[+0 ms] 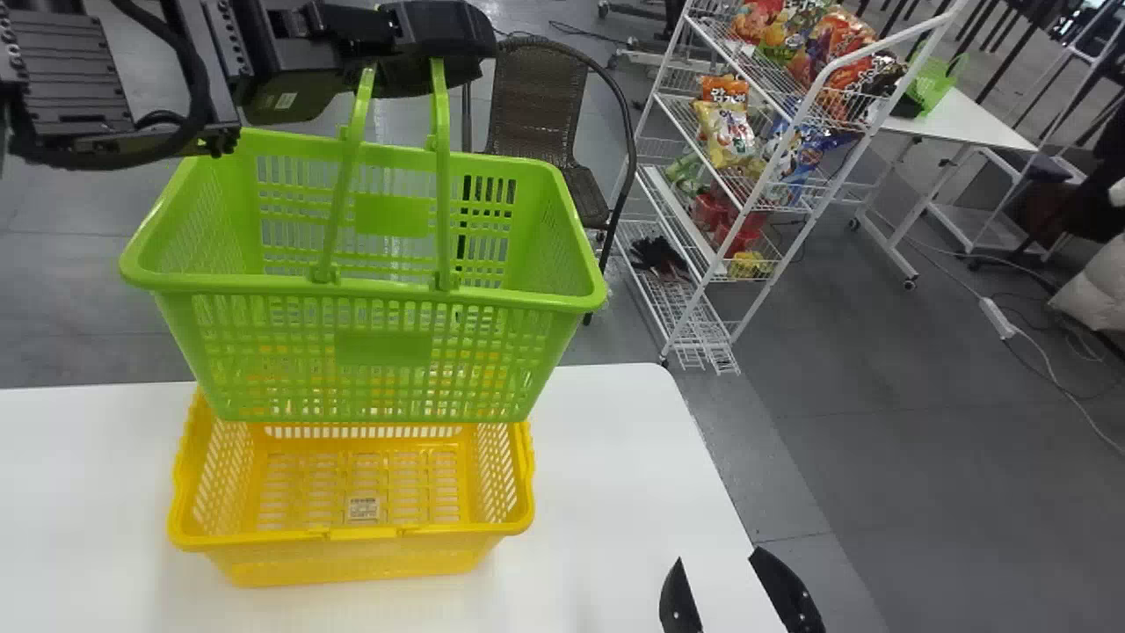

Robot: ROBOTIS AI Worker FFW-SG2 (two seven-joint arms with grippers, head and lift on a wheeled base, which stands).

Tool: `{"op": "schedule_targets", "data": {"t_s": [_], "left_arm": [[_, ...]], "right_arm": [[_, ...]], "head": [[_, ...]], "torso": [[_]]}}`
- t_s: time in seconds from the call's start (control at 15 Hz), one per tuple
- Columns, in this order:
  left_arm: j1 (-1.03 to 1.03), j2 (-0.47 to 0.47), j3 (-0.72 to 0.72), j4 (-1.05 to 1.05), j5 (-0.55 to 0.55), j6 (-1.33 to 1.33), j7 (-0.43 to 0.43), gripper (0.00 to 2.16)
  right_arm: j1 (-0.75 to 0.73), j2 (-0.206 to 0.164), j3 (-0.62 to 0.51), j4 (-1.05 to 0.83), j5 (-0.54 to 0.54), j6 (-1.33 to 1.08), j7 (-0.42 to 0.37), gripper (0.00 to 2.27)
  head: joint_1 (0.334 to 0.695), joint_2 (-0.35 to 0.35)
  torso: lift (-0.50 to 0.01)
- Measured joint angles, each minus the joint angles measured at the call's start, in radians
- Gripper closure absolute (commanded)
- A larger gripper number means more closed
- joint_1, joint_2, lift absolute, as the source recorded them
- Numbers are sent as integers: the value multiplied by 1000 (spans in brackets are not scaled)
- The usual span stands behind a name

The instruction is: Grasp handle with right gripper to insert into left gripper then lift and swing left to center

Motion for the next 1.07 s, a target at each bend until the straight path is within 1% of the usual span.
{"op": "schedule_targets", "data": {"t_s": [0.4, 0.53, 0.93, 1.07], "left_arm": [[-23, 0, 10, 21, 11, 71, -29, 1885], [-33, 24, 15, 22, 11, 110, -37, 1885], [-4, 249, 77, 23, 88, 162, -45, 1885], [9, 326, 122, 24, 113, 163, -44, 1885]], "right_arm": [[2, 0, -2, 1, -2, -9, 0, 97], [3, 0, -6, 1, -5, -10, 0, 97], [3, -3, -10, 1, -5, -5, 1, 97], [3, -3, -9, 0, -5, -4, 2, 97]], "head": [[695, -350], [695, -350], [695, -348], [695, -299]], "torso": [[0], [0], [0], [0]]}}
